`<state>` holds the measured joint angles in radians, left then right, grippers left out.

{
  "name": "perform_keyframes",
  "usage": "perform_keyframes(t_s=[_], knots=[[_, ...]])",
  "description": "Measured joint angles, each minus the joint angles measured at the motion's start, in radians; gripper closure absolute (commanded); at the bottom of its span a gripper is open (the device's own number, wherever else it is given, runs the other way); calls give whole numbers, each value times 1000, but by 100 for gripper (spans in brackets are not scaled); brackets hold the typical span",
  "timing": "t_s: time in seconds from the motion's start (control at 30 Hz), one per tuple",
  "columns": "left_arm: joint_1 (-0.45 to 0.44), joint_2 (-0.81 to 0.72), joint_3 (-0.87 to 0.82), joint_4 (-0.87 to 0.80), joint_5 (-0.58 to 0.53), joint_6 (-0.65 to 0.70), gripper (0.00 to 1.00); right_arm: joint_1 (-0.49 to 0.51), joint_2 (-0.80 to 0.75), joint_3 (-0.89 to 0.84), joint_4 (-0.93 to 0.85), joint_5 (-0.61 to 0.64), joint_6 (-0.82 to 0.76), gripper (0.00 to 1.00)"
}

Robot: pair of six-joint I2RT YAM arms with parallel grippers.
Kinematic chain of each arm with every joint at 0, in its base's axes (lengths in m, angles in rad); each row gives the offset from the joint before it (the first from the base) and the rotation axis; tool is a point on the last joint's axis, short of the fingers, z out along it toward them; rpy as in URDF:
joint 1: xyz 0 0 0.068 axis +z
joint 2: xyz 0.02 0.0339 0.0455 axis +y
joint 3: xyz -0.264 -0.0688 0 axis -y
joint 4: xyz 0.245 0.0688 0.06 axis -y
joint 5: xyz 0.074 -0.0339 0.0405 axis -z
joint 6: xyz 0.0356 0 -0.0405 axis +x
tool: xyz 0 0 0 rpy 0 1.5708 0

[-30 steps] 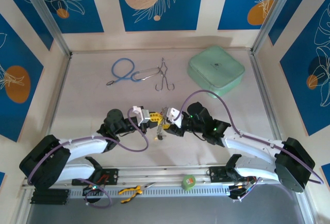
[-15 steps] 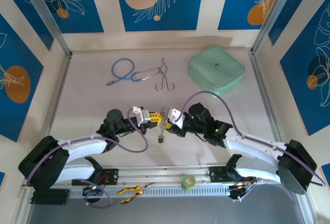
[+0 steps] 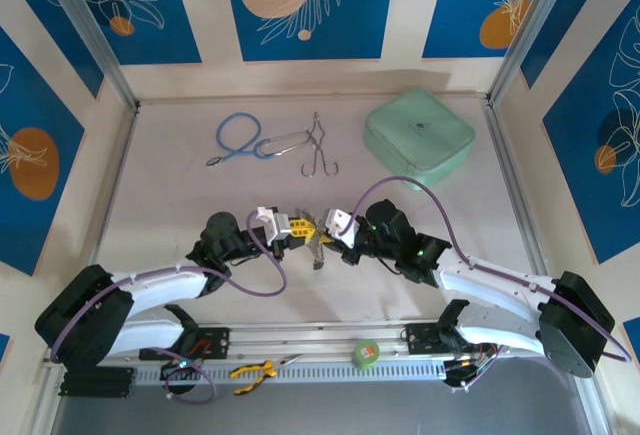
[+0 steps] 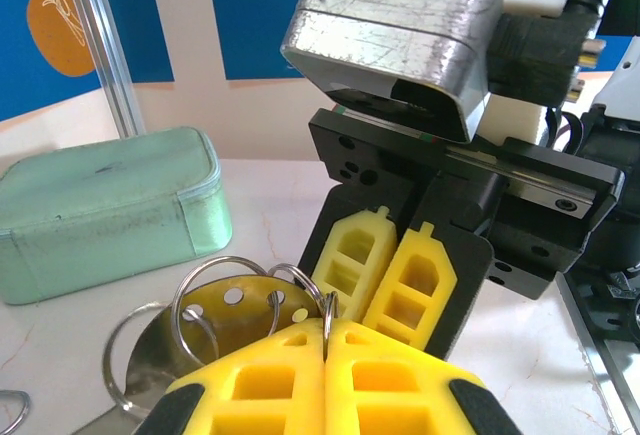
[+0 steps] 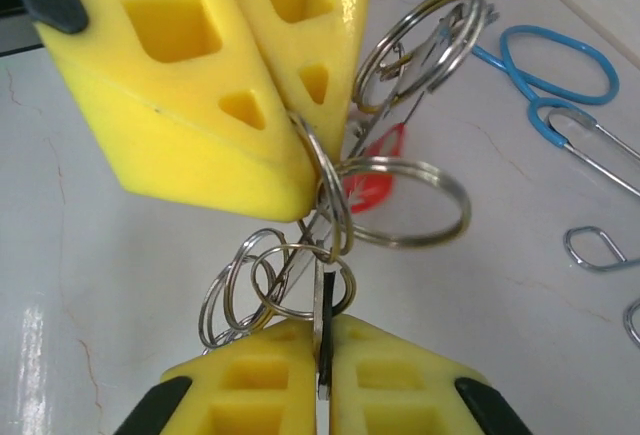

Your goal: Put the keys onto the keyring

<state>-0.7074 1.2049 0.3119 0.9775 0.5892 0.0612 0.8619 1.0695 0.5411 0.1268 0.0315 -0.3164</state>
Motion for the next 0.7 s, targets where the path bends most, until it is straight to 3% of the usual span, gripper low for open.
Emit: perform_keyframes(t_s=[0.7], knots=[[0, 2, 0, -12, 34, -2, 100, 6, 34, 116, -232, -67, -193, 100]])
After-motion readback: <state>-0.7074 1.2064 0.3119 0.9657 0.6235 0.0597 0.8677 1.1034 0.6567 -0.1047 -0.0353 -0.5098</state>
